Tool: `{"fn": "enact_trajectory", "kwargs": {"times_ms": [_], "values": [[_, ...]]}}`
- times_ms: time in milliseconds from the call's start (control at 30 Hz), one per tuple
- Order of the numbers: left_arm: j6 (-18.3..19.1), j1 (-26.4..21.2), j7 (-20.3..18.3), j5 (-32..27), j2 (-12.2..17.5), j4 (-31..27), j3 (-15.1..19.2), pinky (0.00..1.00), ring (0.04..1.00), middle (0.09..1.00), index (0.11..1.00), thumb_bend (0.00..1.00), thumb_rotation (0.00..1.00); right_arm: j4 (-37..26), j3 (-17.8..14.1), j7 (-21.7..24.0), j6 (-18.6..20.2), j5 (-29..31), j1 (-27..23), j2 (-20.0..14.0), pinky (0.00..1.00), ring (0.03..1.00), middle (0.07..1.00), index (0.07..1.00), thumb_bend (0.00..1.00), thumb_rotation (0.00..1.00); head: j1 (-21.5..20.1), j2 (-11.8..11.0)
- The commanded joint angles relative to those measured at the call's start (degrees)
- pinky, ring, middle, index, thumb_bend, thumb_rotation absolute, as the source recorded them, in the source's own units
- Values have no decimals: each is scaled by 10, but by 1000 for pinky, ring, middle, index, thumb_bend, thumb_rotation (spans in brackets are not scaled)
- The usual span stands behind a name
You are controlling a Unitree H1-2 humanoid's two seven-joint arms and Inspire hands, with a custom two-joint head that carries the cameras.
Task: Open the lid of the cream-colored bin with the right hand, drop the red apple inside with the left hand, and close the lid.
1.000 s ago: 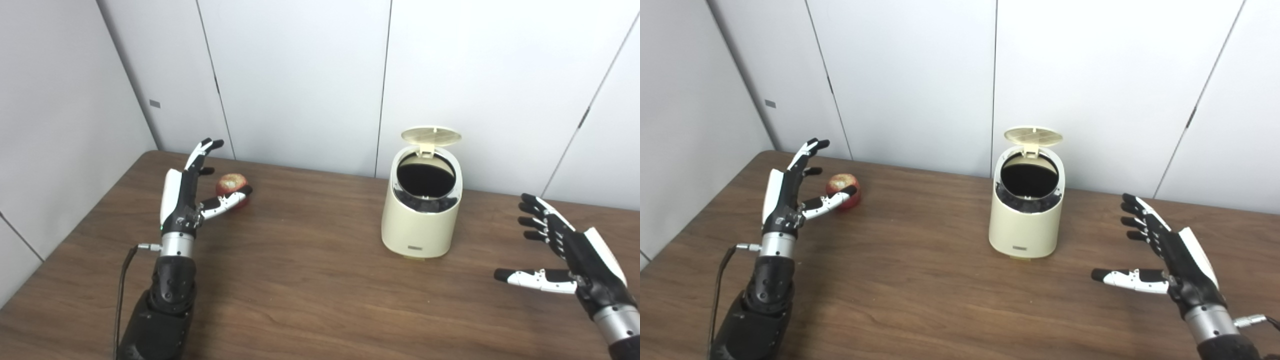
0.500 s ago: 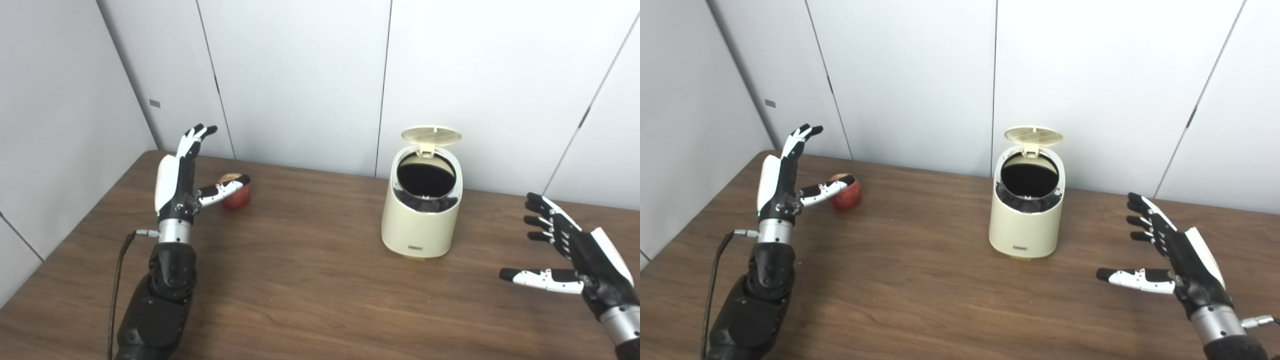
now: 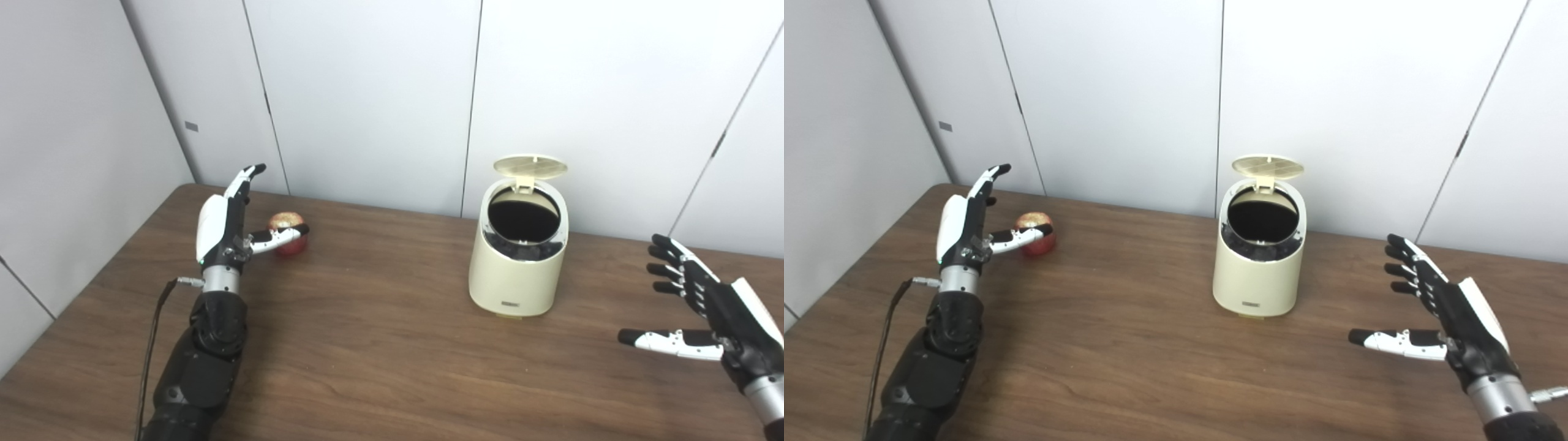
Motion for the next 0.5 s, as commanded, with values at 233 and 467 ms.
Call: {"fn": "enact_trajectory", "kwargs": {"times_ms": [233, 467], "values": [[-16, -33, 28, -13, 18, 27, -2, 826, 972, 965, 930, 897, 155, -27, -7, -1, -6, -2, -15, -14, 782, 850, 907, 929, 732, 70, -2, 2], [-21, -40, 44, -7, 22, 59, -12, 818, 968, 956, 926, 889, 167, -30, -9, 0, -1, -5, -15, -17, 784, 850, 906, 922, 740, 65, -4, 3]]}}
